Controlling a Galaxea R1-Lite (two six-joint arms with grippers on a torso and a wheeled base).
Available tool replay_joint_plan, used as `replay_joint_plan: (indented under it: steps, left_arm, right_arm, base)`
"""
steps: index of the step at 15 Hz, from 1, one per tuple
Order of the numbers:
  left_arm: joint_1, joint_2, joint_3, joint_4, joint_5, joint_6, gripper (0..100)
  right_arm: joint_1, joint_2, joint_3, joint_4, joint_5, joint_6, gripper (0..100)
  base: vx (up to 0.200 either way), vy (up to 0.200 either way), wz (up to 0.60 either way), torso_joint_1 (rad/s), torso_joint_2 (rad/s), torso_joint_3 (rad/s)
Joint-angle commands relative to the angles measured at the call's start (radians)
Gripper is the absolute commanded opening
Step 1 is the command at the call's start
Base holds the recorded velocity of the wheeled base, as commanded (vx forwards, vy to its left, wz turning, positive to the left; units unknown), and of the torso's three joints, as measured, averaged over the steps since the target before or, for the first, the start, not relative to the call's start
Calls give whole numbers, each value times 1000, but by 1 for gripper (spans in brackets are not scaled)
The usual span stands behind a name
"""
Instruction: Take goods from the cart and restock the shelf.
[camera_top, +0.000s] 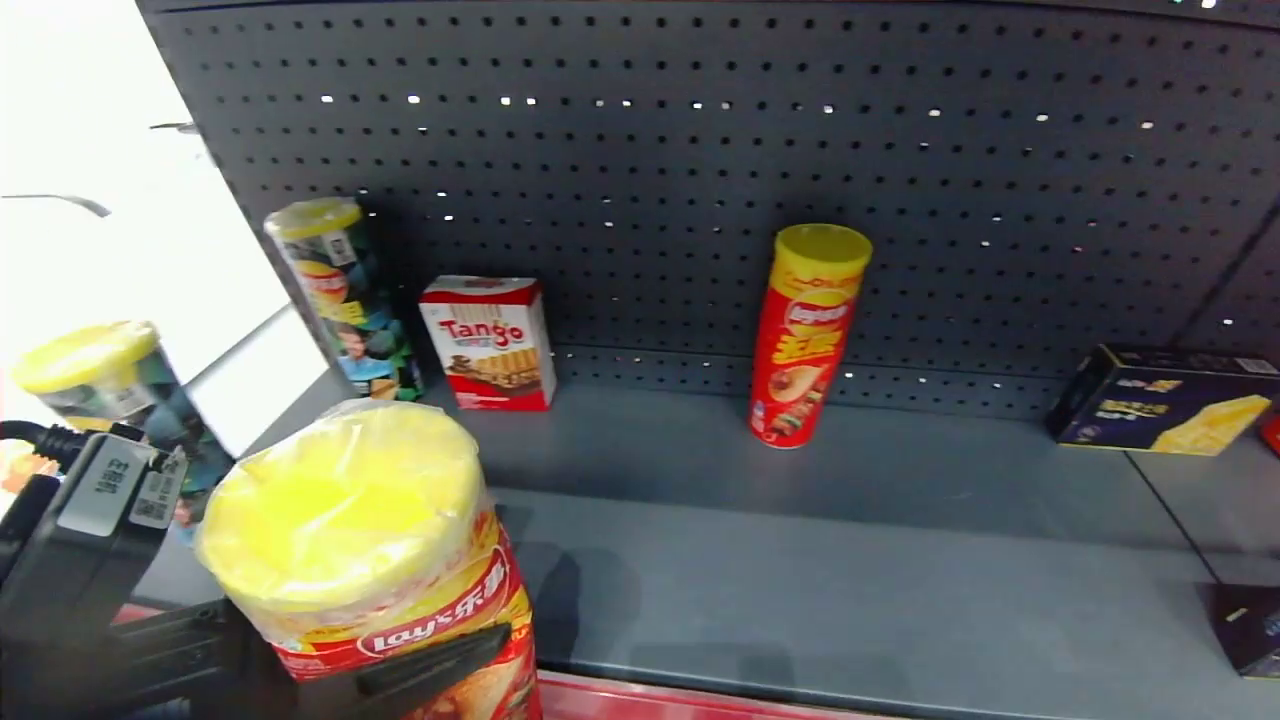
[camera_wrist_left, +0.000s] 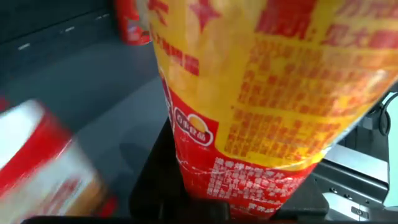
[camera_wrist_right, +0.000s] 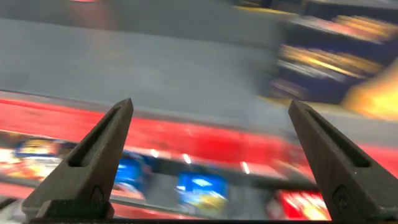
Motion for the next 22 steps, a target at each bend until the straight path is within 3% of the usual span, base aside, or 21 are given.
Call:
replay_joint_plan:
  steps: [1,18,19,20,22]
  left_arm:
    - [5,1,0,-1,1,-2,0]
    - [15,1,5,-2,8,-3,0]
    - [31,1,5,-4,5,-3,0]
    - [42,3,-6,-5,-1,-5,0]
    - [35,6,0,-9,-2,1,0]
  right_arm:
    - [1,1,0,0,-1,1,100]
    - [2,1,-5,3,11,-13,100]
    - [12,40,-100,3,63,-25,100]
    - [19,245,-293,25,140,-5,100]
    - [19,372,-400,19,158,27,100]
  base:
    - [0,0,0,0,0,0]
    - [0,0,-71,1,0,1]
    - [0,0,0,0,0,0]
    - [0,0,0,0,0,0]
    - [0,0,0,0,0,0]
